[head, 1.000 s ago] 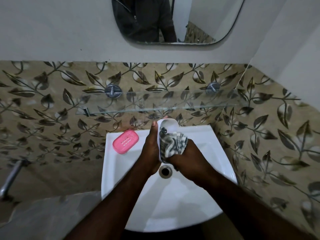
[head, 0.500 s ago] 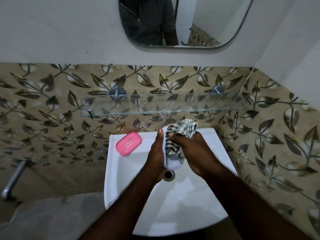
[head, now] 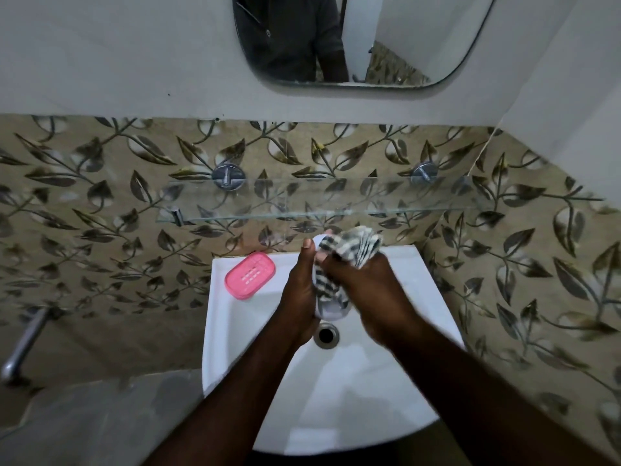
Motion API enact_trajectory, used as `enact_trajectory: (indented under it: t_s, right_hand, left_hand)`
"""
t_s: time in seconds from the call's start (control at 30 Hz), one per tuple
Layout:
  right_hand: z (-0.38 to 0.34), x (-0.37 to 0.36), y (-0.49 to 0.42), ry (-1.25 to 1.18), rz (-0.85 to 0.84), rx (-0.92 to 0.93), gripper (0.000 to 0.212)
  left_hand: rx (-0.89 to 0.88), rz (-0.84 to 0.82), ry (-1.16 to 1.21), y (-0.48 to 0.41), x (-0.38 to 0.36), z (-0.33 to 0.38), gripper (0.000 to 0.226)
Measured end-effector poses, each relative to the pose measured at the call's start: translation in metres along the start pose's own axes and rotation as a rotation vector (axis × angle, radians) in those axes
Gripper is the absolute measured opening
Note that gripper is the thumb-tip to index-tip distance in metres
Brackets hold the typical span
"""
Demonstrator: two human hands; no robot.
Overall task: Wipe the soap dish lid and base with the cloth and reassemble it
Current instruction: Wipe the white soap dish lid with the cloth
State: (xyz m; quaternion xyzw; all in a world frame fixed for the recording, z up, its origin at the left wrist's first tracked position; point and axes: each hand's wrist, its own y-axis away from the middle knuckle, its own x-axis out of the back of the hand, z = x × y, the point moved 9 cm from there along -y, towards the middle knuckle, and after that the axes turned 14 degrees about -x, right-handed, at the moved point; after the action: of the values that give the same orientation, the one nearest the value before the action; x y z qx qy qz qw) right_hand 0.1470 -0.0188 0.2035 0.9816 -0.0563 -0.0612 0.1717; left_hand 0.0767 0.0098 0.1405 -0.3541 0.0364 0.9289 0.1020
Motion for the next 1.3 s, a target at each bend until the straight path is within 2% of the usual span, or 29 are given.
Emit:
enact_trajectory:
  t_s: [0.07,0.13,0.23,0.3,0.37,0.43,0.53,0.57,0.63,0.7,0.73,0.8,0.93,1.03,1.07,1.13,1.2,1.23,1.3]
  right_hand:
    - [0.016,-0.002,0.013,0.098,0.056,0.021,0.012]
    - [0.026,-0.008,0.015,0.148,0.01,-0.019,0.012]
    - [0.017,-0.004,0.004,0.039,-0.013,-0.067,0.016]
    - [0.0,-0.002,0.0,-0.093,0.024,-0.03,0.016]
    - [-0.014,-0.006,0.007,-0.119,0.035,0.061,0.017]
    - [-0.014,-0.011,0.019,-0.016,0.005,0.157,0.019]
    - [0.0,-0.014,0.03,0.256,-0.055,0.204,0.002]
    - [0.002,-0.014,0.031,0.34,-0.073,0.206,0.01]
    - [0.002,-0.011,0.025,0.402,-0.07,0.151,0.012]
    - [-0.001,-0.008,0.019,0.194,-0.055,0.029,0.003]
    - [0.0,-0.008,0.018,0.045,-0.04,-0.019,0.007]
    - [-0.006,-0.007,0.021,-0.048,0.02,0.028,0.013]
    - [-0.023,-0.012,0.034,0.373,0.086,0.307,0.001]
    - [-0.037,-0.026,0.047,0.89,0.042,0.703,0.01]
    - [-0.032,-0.031,0.043,1.053,-0.018,0.736,0.013]
    - [-0.017,-0.03,0.029,1.241,-0.114,0.646,0.016]
    - [-0.009,-0.022,0.022,1.187,-0.096,0.54,0.015]
    - [-0.008,-0.017,0.019,1.018,-0.076,0.442,0.011]
    - [0.001,-0.008,0.014,0.454,-0.082,0.168,0.009]
  left_hand:
    - [-0.02,0.004,-0.033,-0.002,0.01,0.005,0.063]
    - [-0.012,0.018,-0.066,-0.001,0.016,0.006,0.067]
    - [-0.02,0.002,-0.085,0.001,0.007,0.007,0.065]
    - [-0.004,0.011,-0.058,0.002,-0.002,0.006,0.057]
    - [0.011,-0.002,-0.03,0.001,-0.01,0.007,0.054]
    - [-0.003,-0.021,-0.016,-0.002,-0.011,0.016,0.058]
    - [-0.022,0.004,-0.027,-0.006,-0.006,0.031,0.057]
    - [-0.026,0.009,-0.042,-0.006,-0.005,0.032,0.057]
    - [-0.011,0.026,-0.068,-0.002,-0.004,0.027,0.061]
    - [0.005,0.012,-0.104,0.001,-0.005,0.018,0.063]
    - [0.003,-0.004,-0.11,0.002,-0.007,0.017,0.063]
    - [-0.009,-0.037,-0.093,0.0,-0.013,0.021,0.062]
    - [-0.023,-0.028,-0.093,-0.011,-0.02,0.048,0.057]
    - [0.0,0.058,-0.154,-0.019,-0.011,0.055,0.054]
    - [0.023,0.084,-0.159,-0.019,-0.008,0.053,0.056]
    - [0.062,0.124,-0.171,-0.019,0.0,0.043,0.061]
    - [0.047,0.154,-0.205,-0.018,0.006,0.037,0.061]
    - [0.028,0.169,-0.209,-0.019,0.009,0.036,0.061]
    - [-0.001,0.188,-0.216,-0.019,0.011,0.034,0.065]
